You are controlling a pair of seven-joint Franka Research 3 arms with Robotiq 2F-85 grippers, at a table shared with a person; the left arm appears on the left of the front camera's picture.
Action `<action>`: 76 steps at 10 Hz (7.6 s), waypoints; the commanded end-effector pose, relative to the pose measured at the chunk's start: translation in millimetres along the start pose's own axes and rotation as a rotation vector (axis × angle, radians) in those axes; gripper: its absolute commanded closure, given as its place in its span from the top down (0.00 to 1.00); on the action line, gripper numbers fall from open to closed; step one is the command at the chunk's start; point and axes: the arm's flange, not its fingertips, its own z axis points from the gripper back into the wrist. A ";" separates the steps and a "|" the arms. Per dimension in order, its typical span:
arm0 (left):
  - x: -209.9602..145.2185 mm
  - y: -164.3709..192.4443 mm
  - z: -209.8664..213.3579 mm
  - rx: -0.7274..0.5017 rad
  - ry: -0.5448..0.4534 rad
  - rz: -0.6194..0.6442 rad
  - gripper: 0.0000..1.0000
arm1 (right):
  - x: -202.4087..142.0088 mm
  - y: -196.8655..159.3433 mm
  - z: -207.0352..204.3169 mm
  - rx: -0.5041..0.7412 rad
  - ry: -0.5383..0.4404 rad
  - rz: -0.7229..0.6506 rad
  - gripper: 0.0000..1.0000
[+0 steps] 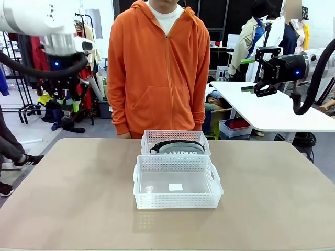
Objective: Distribute items into two baskets.
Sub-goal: Pick up the Stapler that the person points to, then place the picked Stapler into the Organizing basket as instructed by the person.
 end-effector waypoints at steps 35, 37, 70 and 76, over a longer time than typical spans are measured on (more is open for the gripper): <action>4.3 3.7 20.3 -0.006 -0.045 0.019 0.00 | 1.1 3.9 0.7 -0.003 -0.006 -0.003 1.00; 4.3 3.7 20.3 -0.006 -0.045 0.019 0.00 | 1.1 3.9 0.7 -0.003 -0.006 -0.003 1.00; -12.2 -292.6 -44.6 -0.158 -0.333 -1.638 0.00 | 1.1 3.9 0.7 -0.003 -0.006 -0.003 1.00; -16.5 -308.7 -109.7 -0.228 -0.276 -1.720 0.00 | 1.1 3.9 0.7 -0.003 -0.006 -0.003 1.00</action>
